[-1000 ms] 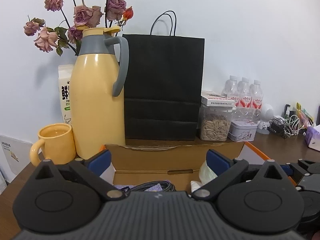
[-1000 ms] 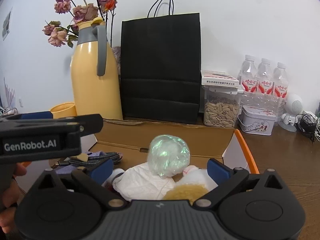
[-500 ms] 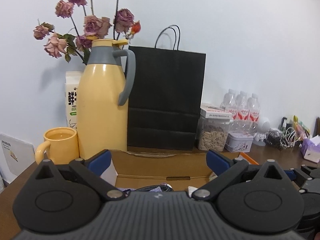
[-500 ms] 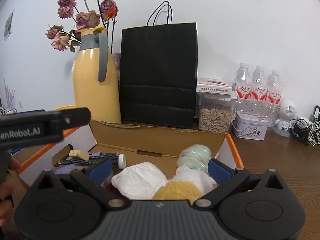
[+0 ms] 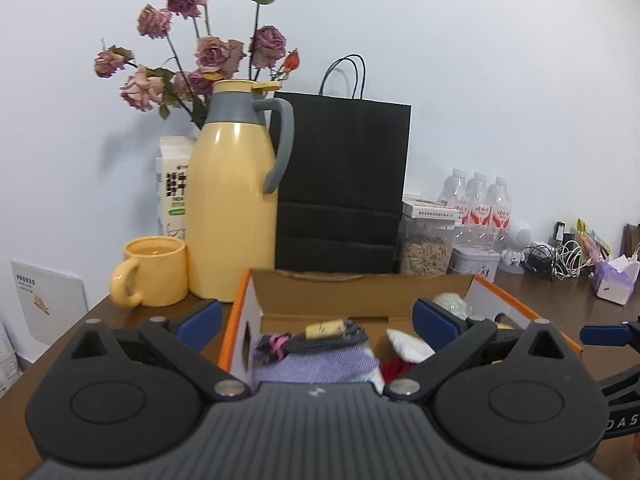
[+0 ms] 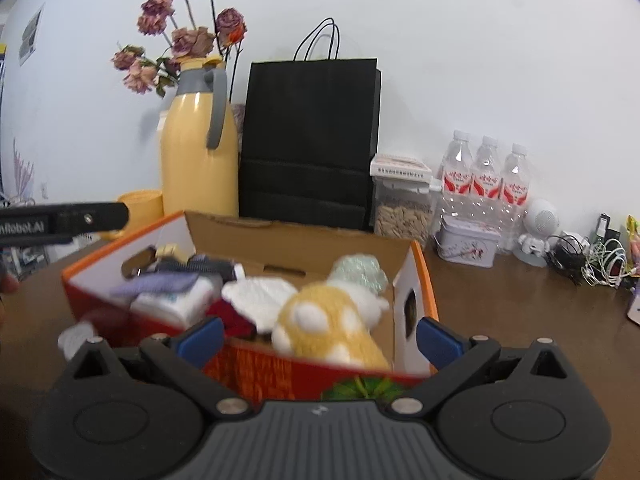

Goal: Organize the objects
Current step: 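Open both tools over the box, releasing the iridescent bag and white cap, then grasp the small white plastic strip with the right tool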

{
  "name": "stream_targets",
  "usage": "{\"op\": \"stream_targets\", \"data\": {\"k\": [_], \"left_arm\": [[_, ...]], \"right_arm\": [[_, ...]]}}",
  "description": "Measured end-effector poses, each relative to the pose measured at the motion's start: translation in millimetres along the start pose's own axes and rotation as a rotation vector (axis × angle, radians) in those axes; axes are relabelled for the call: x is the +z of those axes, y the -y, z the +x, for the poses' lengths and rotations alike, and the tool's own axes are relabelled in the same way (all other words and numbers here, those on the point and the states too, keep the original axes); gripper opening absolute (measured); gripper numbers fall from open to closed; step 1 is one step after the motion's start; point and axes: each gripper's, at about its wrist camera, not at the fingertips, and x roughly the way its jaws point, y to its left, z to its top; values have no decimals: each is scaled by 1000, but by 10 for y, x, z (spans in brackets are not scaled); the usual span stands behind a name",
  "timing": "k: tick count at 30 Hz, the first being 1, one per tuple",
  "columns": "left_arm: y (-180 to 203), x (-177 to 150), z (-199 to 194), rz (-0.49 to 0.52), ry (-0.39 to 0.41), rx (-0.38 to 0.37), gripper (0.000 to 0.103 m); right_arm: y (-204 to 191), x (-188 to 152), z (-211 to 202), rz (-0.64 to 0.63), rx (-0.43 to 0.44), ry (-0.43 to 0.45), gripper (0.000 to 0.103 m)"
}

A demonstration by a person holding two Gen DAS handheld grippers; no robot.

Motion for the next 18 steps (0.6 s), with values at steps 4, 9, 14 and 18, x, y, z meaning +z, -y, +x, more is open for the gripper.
{"op": "stream_targets", "data": {"k": [4,9,14,18], "left_arm": [[-58,-128,-173,3,-25,12,103],[-154,-268,-320,-10,-69,23,103],[-238,-458,-426,-33,-129,43,103],[-265,-537,-496,-40,-158,50,103]], "right_arm": [[23,-169,-90,9,-13,-43,103],[14,-337,-117,8,-33,-109,95],[-9,-475,-94,12,-39,-179,76],[-12,-523,-78,19,-35,-212,51]]}}
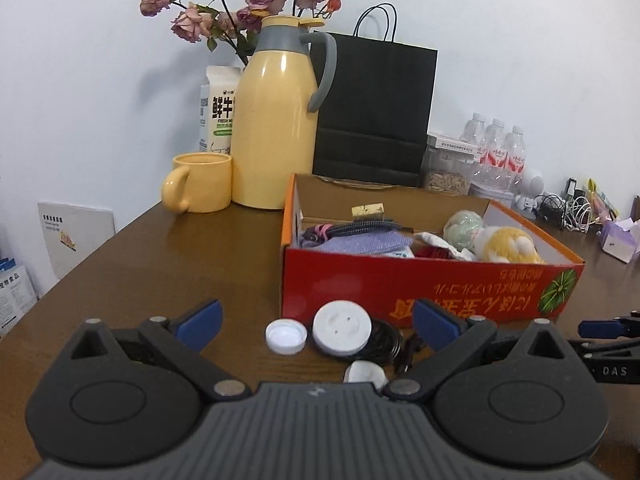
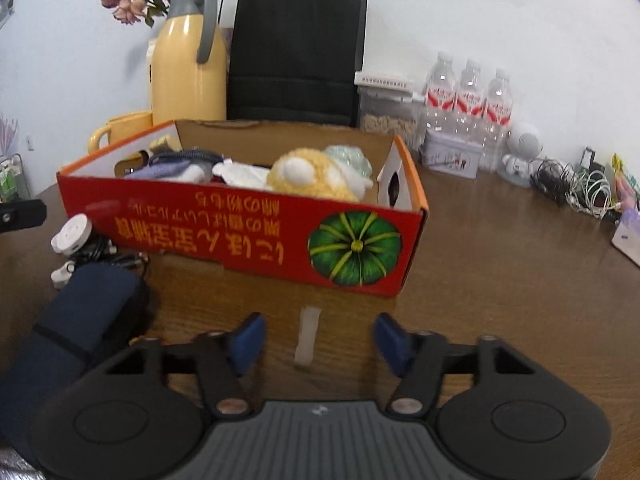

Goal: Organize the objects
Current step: 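Grasp the small white plastic strip with the right tool, then grasp the small white plastic clip with the left tool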

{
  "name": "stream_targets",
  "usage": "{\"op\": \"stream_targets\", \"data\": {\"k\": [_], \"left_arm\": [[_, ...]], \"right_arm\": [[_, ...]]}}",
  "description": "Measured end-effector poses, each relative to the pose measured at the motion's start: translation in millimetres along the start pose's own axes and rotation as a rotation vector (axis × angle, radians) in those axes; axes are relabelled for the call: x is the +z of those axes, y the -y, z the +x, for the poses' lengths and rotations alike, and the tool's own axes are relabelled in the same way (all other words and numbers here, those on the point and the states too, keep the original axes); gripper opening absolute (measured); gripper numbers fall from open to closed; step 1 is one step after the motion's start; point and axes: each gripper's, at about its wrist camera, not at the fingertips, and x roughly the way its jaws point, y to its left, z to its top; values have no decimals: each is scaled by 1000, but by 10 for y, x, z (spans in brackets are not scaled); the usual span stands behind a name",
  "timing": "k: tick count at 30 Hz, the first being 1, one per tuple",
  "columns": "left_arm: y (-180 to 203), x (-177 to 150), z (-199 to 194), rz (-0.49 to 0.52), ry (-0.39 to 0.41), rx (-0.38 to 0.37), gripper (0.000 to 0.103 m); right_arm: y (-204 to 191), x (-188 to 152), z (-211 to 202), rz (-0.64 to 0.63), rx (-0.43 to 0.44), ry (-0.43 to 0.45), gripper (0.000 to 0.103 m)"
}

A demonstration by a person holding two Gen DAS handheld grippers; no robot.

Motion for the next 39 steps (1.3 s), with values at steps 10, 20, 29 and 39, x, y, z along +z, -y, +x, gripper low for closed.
{"op": "stream_targets", "data": {"k": [10,20,29,39], "left_arm": [[88,-136,-91,52,-4,-24,103],[70,-153,-38,43,-44,-40,103],[48,-159,66,26,-108,-32,103],[143,-189,258,50,-218,-44,72]], "right_arm": [[43,-76,-82,74,27,-3,19],[10,-95,-150,80,32,14,6],[-41,-99,-347,61,24,135,5],[-136,-106,-458,8,34,206,5]]}}
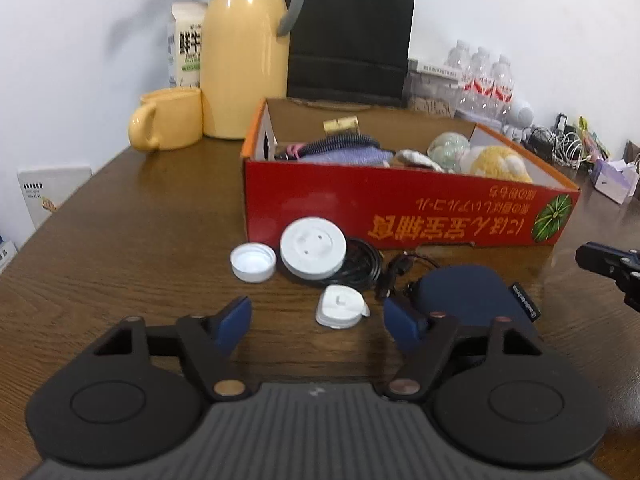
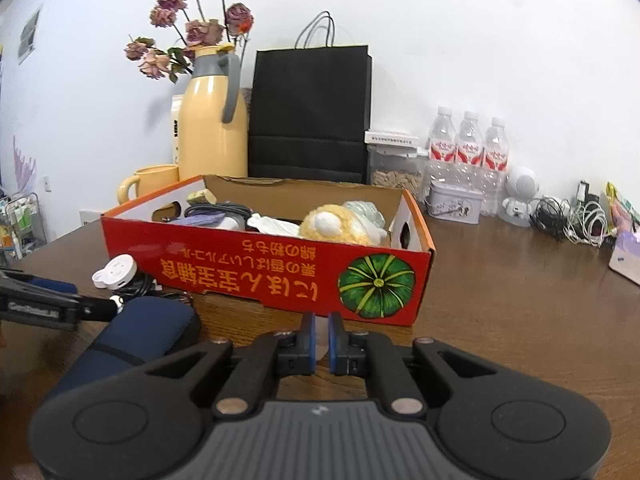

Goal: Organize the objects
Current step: 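Grasp the small white plastic clip with the left tool, then carry the white clip and white strip over the box with both tools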

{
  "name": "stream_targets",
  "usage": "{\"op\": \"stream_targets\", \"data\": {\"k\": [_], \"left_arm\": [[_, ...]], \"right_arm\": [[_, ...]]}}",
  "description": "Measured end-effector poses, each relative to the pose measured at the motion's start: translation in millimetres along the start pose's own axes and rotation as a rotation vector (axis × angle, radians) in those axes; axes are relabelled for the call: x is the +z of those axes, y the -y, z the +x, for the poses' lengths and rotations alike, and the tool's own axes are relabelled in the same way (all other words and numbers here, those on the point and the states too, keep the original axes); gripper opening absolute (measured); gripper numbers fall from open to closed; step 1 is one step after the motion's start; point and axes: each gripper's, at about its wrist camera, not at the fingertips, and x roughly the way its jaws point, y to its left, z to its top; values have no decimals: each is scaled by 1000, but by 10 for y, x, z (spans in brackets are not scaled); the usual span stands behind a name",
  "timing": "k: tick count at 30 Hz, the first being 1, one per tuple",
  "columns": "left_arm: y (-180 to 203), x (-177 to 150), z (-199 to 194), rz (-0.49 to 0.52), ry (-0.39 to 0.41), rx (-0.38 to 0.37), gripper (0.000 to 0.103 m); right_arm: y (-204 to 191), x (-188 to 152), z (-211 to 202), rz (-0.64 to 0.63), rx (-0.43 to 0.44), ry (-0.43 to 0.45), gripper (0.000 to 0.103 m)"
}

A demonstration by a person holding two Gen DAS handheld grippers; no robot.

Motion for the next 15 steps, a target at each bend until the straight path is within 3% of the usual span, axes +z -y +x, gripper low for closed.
{"op": "stream_targets", "data": {"k": [4,8,15], "left_arm": [[81,4,34,21,-3,6,66],[144,1,28,38,4,1,27],[143,-22,-60,19,41,-20,25]], "right_arm": [[-11,2,-12,-6,8,6,5],[-19,-2,-23,-10,11,12,5],[-23,-3,-37,-13,12,20,5]]}}
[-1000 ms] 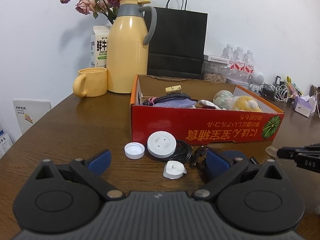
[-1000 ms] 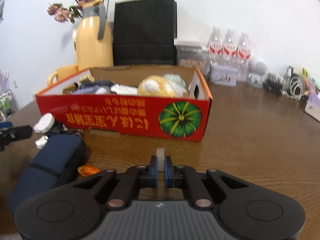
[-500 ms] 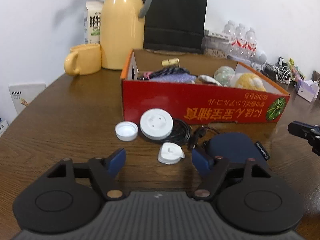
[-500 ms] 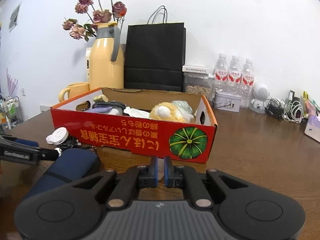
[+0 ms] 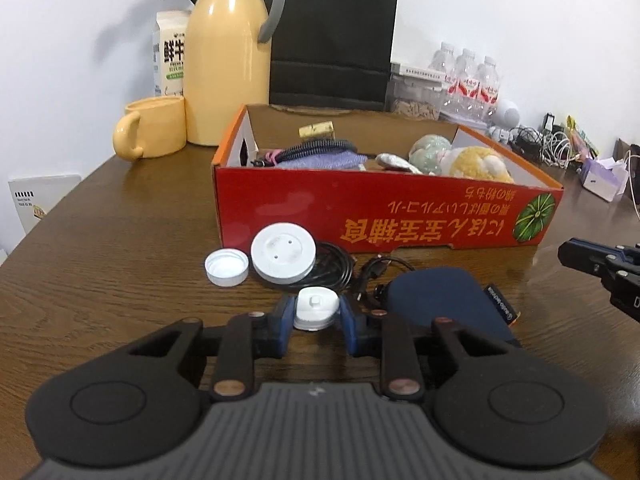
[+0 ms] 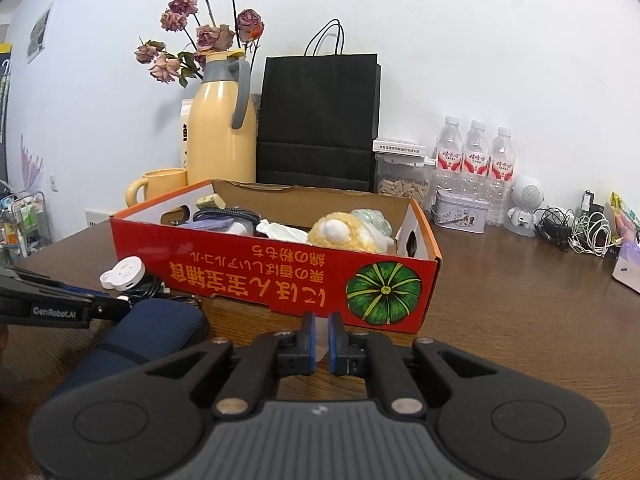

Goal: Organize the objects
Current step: 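Carry the white clip and white strip over the box with both tools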

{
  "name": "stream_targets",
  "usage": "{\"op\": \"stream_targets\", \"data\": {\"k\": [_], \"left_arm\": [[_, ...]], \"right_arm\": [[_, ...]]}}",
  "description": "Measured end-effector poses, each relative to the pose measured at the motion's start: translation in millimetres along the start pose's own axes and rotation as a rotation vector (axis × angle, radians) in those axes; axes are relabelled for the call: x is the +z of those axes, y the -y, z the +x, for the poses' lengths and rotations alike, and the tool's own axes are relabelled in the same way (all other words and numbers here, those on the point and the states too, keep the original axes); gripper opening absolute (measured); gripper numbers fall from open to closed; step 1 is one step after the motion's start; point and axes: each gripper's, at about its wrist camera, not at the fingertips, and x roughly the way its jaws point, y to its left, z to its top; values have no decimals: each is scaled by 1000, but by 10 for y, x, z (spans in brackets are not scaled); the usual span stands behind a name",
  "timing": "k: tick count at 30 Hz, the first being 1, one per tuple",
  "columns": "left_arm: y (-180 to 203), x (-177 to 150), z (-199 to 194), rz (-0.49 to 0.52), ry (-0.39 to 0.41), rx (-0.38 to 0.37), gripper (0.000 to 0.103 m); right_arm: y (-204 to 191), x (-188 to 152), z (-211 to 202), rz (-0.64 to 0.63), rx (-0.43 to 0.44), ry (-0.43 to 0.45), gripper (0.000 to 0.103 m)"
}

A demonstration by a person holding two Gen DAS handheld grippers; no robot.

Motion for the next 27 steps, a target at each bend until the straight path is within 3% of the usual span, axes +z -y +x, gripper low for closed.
{"op": "stream_targets", "data": {"k": [7,12,20,27], "left_arm": [[-4,-12,-83,-11,46,16,25],[10,36,-230,-8,128,42,25],[70,495,-413,5,250,20,25],[219,925,-276,17,320,8,25]], "right_arm": [[-11,-1,-46,-10,23,28,5],[-62,56,-82,-31,66,59,5],[-159,553,-106,-46,98,187,5],[-225,947,191,-21,99,226,5]]}}
